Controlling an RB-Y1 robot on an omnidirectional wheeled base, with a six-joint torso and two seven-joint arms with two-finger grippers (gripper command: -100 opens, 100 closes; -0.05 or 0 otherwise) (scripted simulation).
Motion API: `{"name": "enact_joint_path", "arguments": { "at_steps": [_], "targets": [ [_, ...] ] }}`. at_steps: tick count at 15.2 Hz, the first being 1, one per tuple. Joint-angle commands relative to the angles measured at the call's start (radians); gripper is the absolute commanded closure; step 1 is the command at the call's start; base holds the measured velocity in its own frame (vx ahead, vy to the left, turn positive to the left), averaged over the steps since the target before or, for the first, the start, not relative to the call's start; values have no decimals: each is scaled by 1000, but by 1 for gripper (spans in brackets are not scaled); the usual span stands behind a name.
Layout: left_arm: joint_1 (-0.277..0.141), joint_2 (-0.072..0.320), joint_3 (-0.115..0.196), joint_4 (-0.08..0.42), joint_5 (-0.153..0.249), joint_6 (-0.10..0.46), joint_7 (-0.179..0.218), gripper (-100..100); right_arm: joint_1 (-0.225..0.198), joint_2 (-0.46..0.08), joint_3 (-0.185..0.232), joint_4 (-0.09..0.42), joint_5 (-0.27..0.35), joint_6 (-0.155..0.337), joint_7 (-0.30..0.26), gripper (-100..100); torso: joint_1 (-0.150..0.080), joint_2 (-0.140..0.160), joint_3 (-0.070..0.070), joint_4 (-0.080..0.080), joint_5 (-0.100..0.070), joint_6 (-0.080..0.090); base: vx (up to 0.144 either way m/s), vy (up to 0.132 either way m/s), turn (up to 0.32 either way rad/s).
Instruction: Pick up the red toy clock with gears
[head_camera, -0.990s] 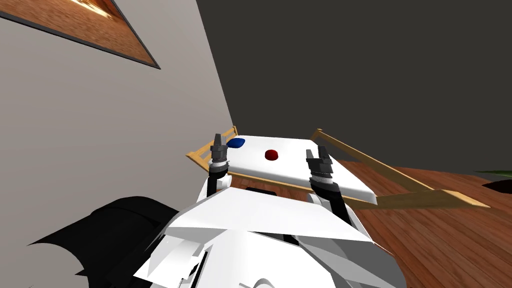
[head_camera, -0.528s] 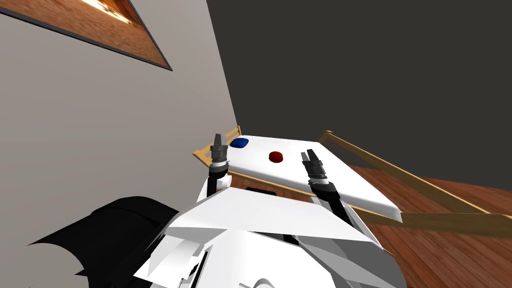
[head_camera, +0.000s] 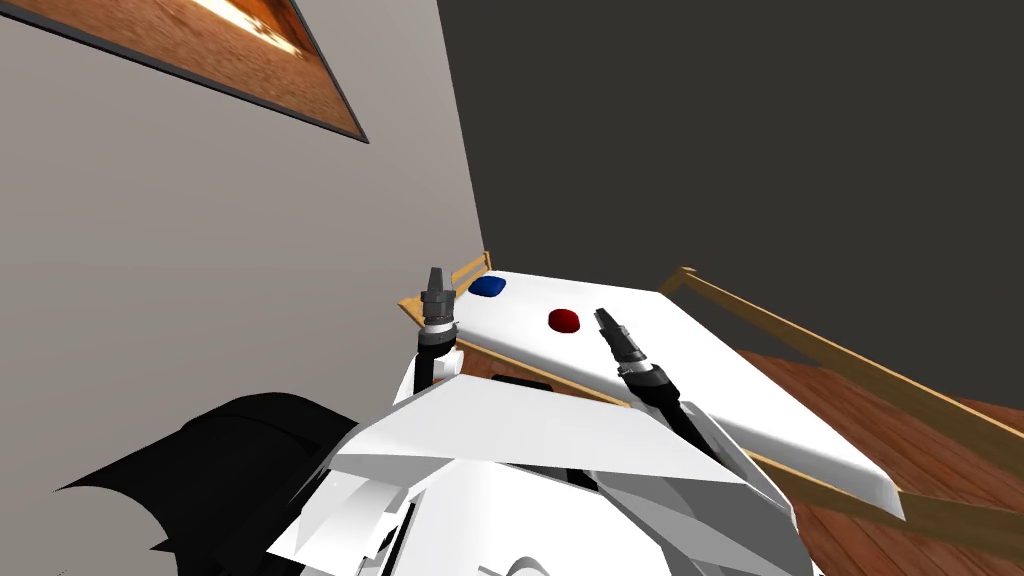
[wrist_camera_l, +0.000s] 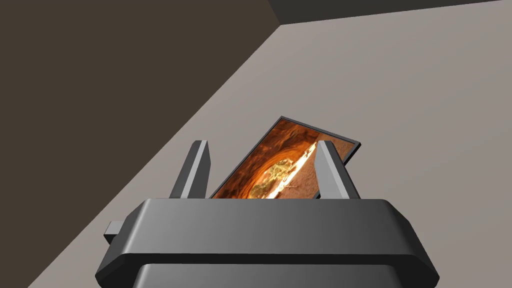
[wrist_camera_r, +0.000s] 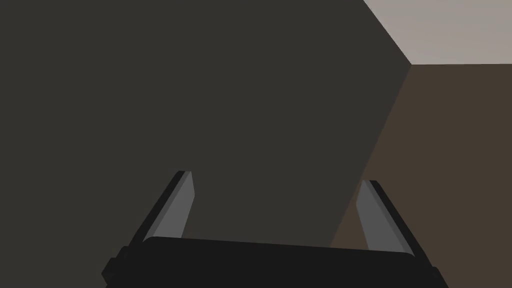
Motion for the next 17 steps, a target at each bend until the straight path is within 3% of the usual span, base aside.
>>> {"name": "enact_joint_path", "arguments": {
  "at_steps": [1, 5, 8, 10, 13, 17],
  "targets": [
    [0, 0, 0, 0, 0, 0, 0, 0, 6, -50, 10, 25, 24, -7, 9, -100, 0, 0, 0, 0, 0, 0, 53, 45, 143],
    [0, 0, 0, 0, 0, 0, 0, 0, 8, -117, 19, 48, 45, -12, 17, -100, 1, 0, 0, 0, 0, 0, 66, 50, 145],
    [0, 0, 0, 0, 0, 0, 0, 0, 13, -195, 40, 97, 90, -23, 35, -100, -1, 0, 0, 0, 0, 0, 80, 43, 174],
    [0, 0, 0, 0, 0, 0, 0, 0, 13, -224, 40, 97, 90, -23, 35, -100, 1, -2, -1, 0, 0, 0, 82, 43, 118],
    [0, 0, 0, 0, 0, 0, 0, 0, 19, -302, 61, 147, 137, -32, 54, -100, -1, 0, 0, 0, 0, 0, 64, 34, 192],
    [0, 0, 0, 0, 0, 0, 0, 0, 22, -385, 72, 172, 161, -37, 64, -100, 0, 0, 0, 0, 0, -1, 72, 34, 133]
  ]
}}
